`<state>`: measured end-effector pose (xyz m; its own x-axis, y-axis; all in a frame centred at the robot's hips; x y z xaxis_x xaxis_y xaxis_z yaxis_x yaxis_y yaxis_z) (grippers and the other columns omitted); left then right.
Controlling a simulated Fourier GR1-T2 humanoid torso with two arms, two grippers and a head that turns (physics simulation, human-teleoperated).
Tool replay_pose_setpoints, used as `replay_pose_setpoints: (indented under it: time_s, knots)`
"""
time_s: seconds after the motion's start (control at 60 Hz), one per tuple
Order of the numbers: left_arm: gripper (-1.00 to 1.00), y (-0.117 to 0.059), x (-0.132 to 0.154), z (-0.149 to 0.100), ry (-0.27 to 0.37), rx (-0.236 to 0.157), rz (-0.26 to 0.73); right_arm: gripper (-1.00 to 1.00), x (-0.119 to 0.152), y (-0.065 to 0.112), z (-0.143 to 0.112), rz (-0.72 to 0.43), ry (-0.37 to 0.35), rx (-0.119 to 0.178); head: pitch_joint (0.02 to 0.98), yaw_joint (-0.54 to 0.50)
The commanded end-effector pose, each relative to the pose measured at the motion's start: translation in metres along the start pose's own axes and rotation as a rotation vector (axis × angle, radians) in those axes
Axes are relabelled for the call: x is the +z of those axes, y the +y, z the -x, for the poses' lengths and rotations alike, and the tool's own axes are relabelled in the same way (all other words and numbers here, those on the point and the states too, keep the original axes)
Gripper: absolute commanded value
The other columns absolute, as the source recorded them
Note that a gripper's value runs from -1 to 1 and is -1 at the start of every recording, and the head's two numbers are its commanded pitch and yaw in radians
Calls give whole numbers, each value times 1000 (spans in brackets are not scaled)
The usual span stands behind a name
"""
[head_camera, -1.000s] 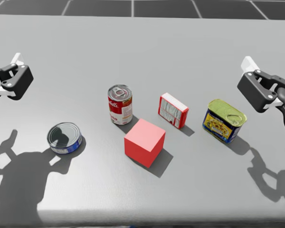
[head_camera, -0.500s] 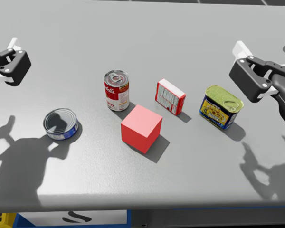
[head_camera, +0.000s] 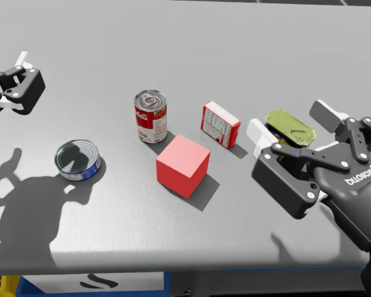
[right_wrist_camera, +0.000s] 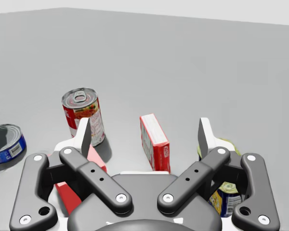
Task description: Find the red cube and pick it up.
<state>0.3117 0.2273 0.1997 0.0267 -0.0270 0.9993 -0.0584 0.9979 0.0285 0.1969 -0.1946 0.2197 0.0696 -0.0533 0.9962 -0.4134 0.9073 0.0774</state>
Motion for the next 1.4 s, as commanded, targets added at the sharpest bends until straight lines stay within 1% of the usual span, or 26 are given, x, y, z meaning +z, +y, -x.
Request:
replay_pose_setpoints:
  time_s: [0.017,0.067,0.1,0.133,0.183,0.2,0.25,0.35,0.4,0.433,0.5,0.567,0.617,0.633,0.683,0.717,0.75,0.783,0.933,1.067,1.1,1.167,1.217,1.383,1.4]
  knots:
    - [-1000,-2,0,1,1,1,8,-1000,5,20,15,-121,51,-56,884,-62]
    - [-1000,-2,0,1,-2,2,12,-1000,4,24,20,-156,71,-77,884,-62]
    - [-1000,-2,0,1,-3,3,12,-1000,4,25,21,-164,75,-82,884,-62]
    - [-1000,-3,0,1,-5,3,15,-1000,1,29,28,-202,93,-101,884,-61]
    - [-1000,-3,0,1,-6,4,16,-1000,-1,31,33,-222,106,-107,884,-61]
    - [-1000,-3,0,1,-8,6,16,-1000,-3,34,38,-232,106,-105,883,-61]
    - [-1000,-3,0,1,-9,9,18,-1000,-6,36,43,-240,102,-94,883,-62]
    - [-1000,-3,1,0,-11,17,23,-1000,-14,41,57,-253,116,-88,881,-63]
    - [-1000,-3,1,0,-13,16,24,-1000,-17,43,60,-265,127,-95,881,-62]
    - [-1000,-3,1,0,-14,17,25,-1000,-19,45,65,-275,137,-90,881,-62]
    - [-1000,-3,1,0,-15,18,24,-1000,-21,46,68,-283,147,-91,881,-61]
    - [-1000,-3,2,-1,-19,20,25,-1000,-27,47,75,-268,151,-63,882,-62]
    - [-1000,-3,2,-1,-20,20,26,-1000,-30,46,77,-251,153,-49,882,-64]
    - [-1000,-4,3,-1,-21,20,27,-1000,-33,46,80,-232,156,-29,882,-64]
    - [-1000,-4,3,-2,-22,20,27,-1000,-36,45,83,-223,157,-17,882,-64]
    - [-1000,-4,3,-2,-23,21,28,-1000,-40,44,86,-199,156,12,882,-64]
    - [-1000,-4,3,-2,-23,21,28,-1000,-43,43,88,-191,160,19,882,-63]
    - [-1000,-4,3,-2,-23,22,28,-1000,-46,41,90,-180,155,37,883,-63]
    - [-1000,-4,4,-3,-27,24,29,-1000,-62,39,97,-183,174,56,885,-57]
    - [-1000,-3,5,-4,-29,26,29,-1000,-71,39,100,-196,184,64,885,-55]
    - [-1000,-3,6,-4,-29,27,29,-1000,-74,39,101,-202,184,75,885,-54]
    - [-1000,-3,6,-4,-31,28,30,-1000,-78,40,102,-208,186,81,885,-53]
    - [-1000,-3,6,-5,-32,29,30,-1000,-80,40,101,-212,189,76,885,-52]
    - [-1000,-4,7,-5,-33,30,30,-1000,-86,44,100,-236,192,77,883,-50]
    - [-1000,-4,7,-5,-34,30,30,-1000,-86,45,101,-238,190,73,882,-50]
